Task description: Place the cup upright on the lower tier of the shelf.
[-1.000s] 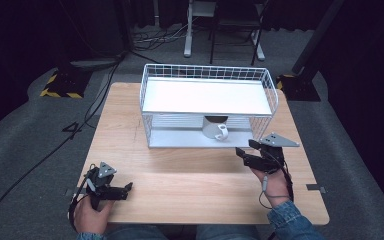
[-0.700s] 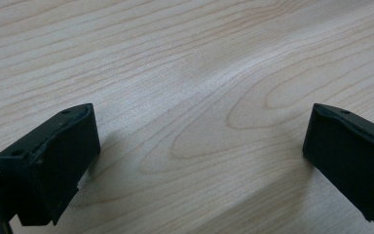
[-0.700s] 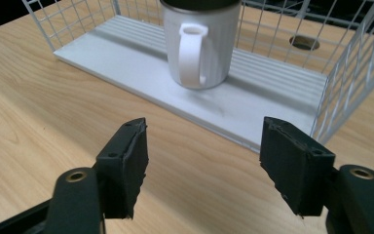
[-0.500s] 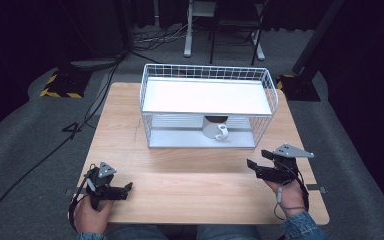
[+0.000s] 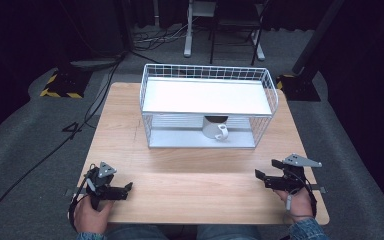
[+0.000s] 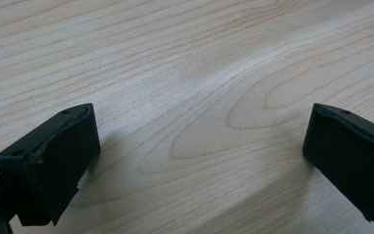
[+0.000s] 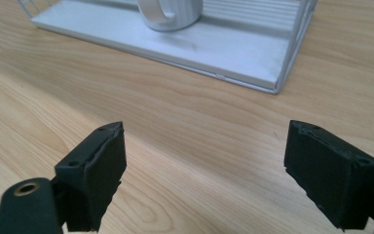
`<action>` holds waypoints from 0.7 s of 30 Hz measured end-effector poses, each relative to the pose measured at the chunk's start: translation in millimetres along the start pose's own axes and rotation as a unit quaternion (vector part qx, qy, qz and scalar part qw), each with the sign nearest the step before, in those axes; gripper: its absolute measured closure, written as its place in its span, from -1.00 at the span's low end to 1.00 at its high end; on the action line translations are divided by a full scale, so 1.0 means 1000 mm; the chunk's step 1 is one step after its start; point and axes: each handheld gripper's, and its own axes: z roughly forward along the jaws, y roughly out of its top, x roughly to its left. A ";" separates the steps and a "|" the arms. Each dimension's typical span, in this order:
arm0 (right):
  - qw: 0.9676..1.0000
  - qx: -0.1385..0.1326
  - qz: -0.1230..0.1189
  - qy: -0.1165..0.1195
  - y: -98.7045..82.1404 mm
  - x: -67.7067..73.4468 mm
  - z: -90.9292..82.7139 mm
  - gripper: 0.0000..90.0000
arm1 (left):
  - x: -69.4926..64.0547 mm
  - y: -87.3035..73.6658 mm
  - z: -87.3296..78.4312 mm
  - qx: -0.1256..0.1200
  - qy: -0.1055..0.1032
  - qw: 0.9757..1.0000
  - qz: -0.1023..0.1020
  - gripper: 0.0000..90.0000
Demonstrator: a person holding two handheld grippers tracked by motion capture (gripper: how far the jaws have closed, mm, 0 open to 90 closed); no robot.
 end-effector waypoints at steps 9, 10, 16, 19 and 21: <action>1.000 0.002 -0.023 -0.008 -0.021 -0.007 0.007 -0.66 | 0.000 0.000 0.000 -0.001 0.000 1.000 0.000 -0.99; 1.000 0.004 -0.025 -0.010 -0.022 -0.007 0.008 -0.66 | 0.000 0.000 0.000 -0.001 0.000 1.000 0.000 -0.99; 0.999 0.021 -0.026 -0.022 -0.031 -0.008 0.013 -0.68 | 0.000 0.000 0.000 -0.001 0.000 1.000 0.000 -0.99; 0.999 0.031 -0.031 -0.026 -0.034 -0.007 0.016 -0.68 | 0.000 0.000 0.000 0.000 0.000 1.000 -0.001 -0.99; 0.998 0.042 -0.036 -0.029 -0.036 -0.006 0.019 -0.68 | 0.000 0.000 0.000 0.000 0.000 1.000 0.001 -0.99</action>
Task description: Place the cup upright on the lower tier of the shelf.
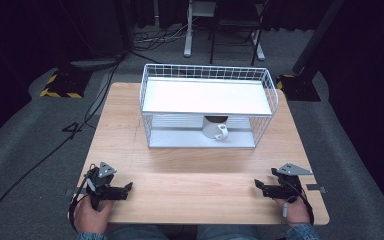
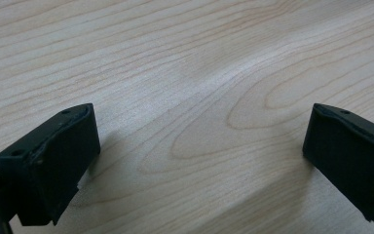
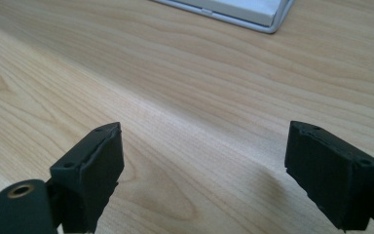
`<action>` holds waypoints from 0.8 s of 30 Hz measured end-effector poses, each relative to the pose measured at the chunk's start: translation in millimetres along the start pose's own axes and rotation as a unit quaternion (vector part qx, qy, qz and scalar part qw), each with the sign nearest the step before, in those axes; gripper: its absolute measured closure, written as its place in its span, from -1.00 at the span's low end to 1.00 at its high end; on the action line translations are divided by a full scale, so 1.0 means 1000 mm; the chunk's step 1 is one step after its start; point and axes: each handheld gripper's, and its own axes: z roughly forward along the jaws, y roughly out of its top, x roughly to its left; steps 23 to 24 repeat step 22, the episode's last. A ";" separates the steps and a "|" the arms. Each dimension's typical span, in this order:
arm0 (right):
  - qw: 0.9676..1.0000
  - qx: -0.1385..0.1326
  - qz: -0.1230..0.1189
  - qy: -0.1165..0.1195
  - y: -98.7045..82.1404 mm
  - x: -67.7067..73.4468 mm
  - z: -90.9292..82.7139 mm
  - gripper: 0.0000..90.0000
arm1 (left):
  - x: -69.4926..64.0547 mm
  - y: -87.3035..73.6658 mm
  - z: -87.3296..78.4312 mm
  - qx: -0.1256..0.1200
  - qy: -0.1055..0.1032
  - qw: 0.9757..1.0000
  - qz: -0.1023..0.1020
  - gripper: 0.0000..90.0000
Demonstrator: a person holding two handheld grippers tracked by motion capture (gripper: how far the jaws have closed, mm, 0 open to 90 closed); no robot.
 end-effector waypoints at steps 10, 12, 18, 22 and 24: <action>1.000 0.023 -0.017 -0.009 -0.003 0.008 0.008 -0.72 | 0.000 0.000 0.000 0.000 0.000 1.000 -0.001 -0.99; 1.000 0.024 -0.018 -0.010 -0.003 0.010 0.008 -0.73 | 0.000 0.000 0.000 0.000 0.000 1.000 0.000 -0.99; 0.999 0.028 -0.012 -0.017 -0.002 0.010 0.009 -0.81 | 0.000 0.000 0.000 -0.001 0.000 1.000 -0.001 -0.99; 0.999 0.029 -0.007 -0.024 -0.002 0.011 0.009 -0.82 | 0.000 0.000 0.000 0.000 0.000 1.000 0.000 -0.99; 0.999 0.029 -0.007 -0.024 -0.002 0.011 0.009 -0.82 | 0.000 0.000 0.000 0.000 0.000 1.000 0.000 -0.99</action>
